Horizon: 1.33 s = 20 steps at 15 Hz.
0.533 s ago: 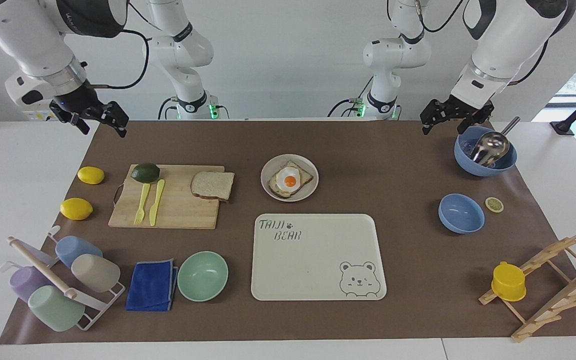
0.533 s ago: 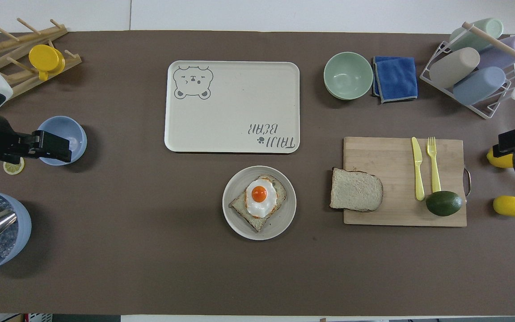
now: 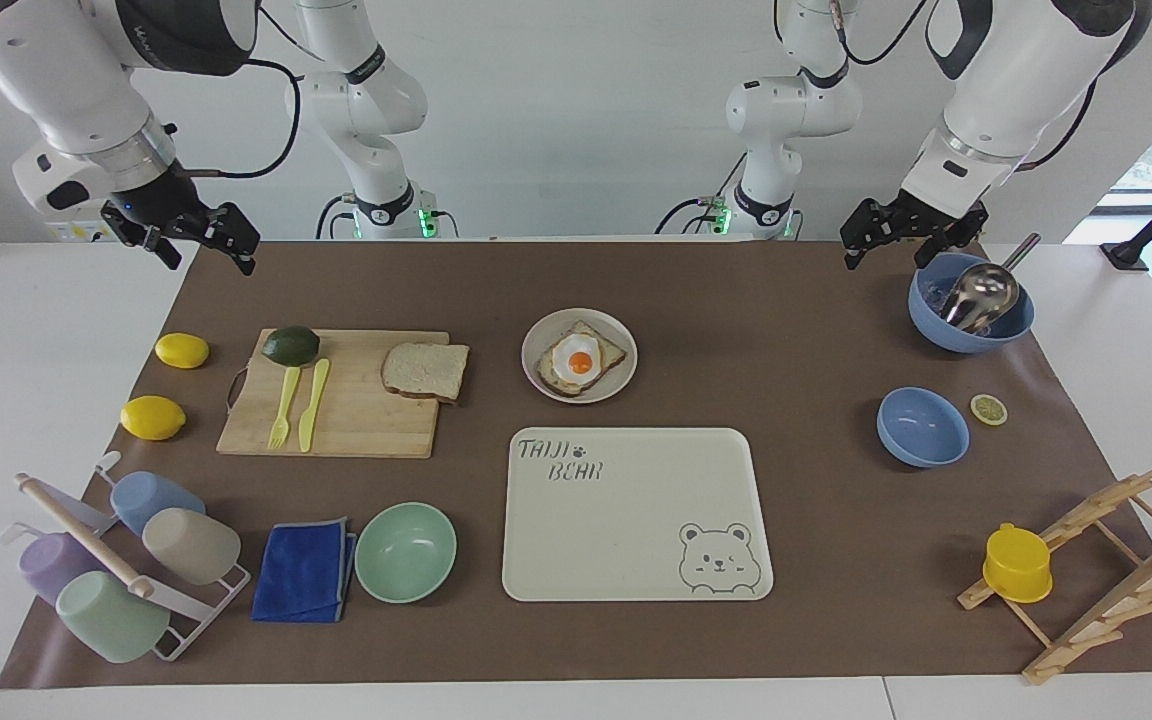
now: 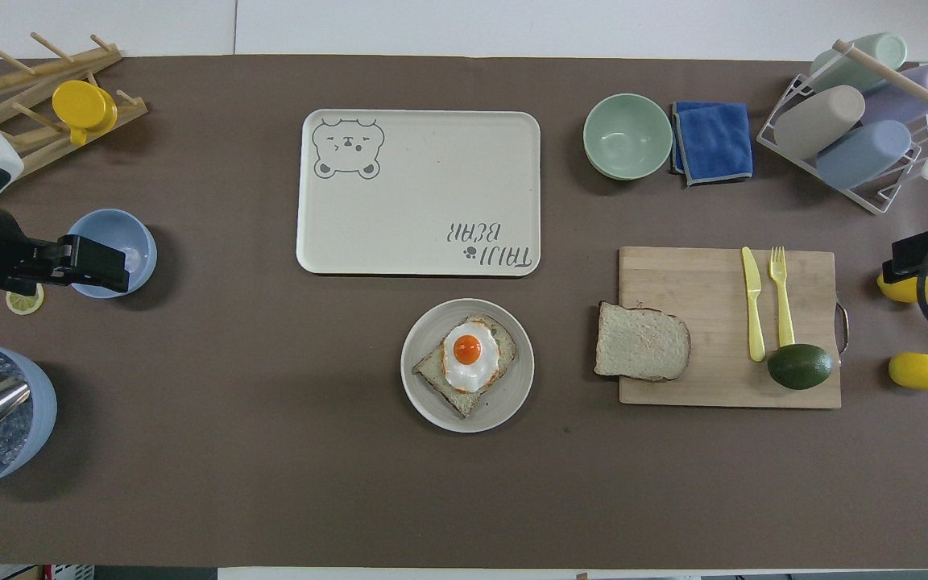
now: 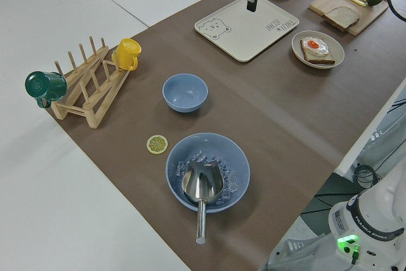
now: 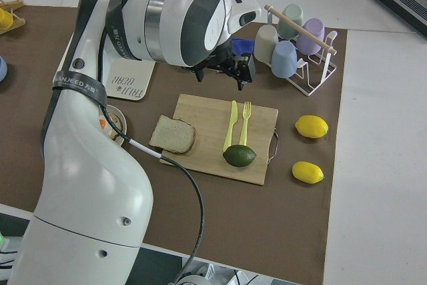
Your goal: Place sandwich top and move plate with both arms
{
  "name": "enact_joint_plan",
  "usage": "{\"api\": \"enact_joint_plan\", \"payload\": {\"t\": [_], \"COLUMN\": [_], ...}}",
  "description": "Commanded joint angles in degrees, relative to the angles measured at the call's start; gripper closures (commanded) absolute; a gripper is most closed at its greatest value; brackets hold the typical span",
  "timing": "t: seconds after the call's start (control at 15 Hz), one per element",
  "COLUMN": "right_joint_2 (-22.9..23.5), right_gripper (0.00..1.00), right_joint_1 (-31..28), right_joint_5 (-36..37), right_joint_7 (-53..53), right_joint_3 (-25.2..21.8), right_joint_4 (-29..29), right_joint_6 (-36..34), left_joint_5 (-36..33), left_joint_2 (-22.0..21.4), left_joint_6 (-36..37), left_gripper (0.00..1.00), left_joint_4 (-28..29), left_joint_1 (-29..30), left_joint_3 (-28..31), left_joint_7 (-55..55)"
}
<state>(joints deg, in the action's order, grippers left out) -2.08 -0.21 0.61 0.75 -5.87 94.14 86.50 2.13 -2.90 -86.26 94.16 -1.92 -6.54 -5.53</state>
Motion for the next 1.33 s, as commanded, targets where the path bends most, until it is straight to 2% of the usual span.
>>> {"api": "enact_joint_plan", "payload": {"t": [0.0,0.2,0.4,0.53,0.8,0.93,1.0,1.27], "right_joint_2": [0.6,-1.0,-0.1,5.2,14.7,19.1,22.7,26.6], "right_gripper": [0.00,0.00,0.00,0.00,0.00,0.00,0.00,0.00], "right_joint_1": [-0.3,0.5,8.3,12.8,23.0,25.2,28.1,30.1], "right_joint_5": [-0.3,-0.2,0.6,0.6,4.5,4.8,6.0,9.0], "right_joint_7": [-1.0,-2.2,-1.0,1.9,18.1,22.4,25.0,30.4], "right_joint_3": [0.2,0.6,0.9,1.0,1.0,1.1,0.9,1.1], "right_joint_4": [-0.6,3.3,5.0,4.4,3.6,1.6,-0.5,0.6], "right_joint_6": [0.4,2.3,4.9,7.2,14.0,14.0,12.8,11.5], "left_joint_5": [0.7,0.7,0.7,0.7,0.7,0.7,0.7,0.7], "left_joint_2": [-1.4,-1.3,-1.3,-1.3,-1.3,-1.3,-1.3,-1.3], "left_joint_6": [0.5,0.5,0.5,0.5,0.5,0.5,0.6,0.5], "left_gripper": [0.00,0.00,0.00,0.00,0.00,0.00,0.00,0.00], "left_joint_4": [1.0,1.0,1.0,1.0,1.0,1.0,1.0,1.0], "left_joint_1": [0.3,0.3,0.3,0.3,0.3,0.3,0.3,0.3], "left_joint_3": [0.0,0.0,0.0,0.0,0.0,0.0,0.0,0.0], "left_joint_7": [-0.4,-0.4,-0.4,-0.4,-0.4,-0.4,-0.4,-0.4]}}
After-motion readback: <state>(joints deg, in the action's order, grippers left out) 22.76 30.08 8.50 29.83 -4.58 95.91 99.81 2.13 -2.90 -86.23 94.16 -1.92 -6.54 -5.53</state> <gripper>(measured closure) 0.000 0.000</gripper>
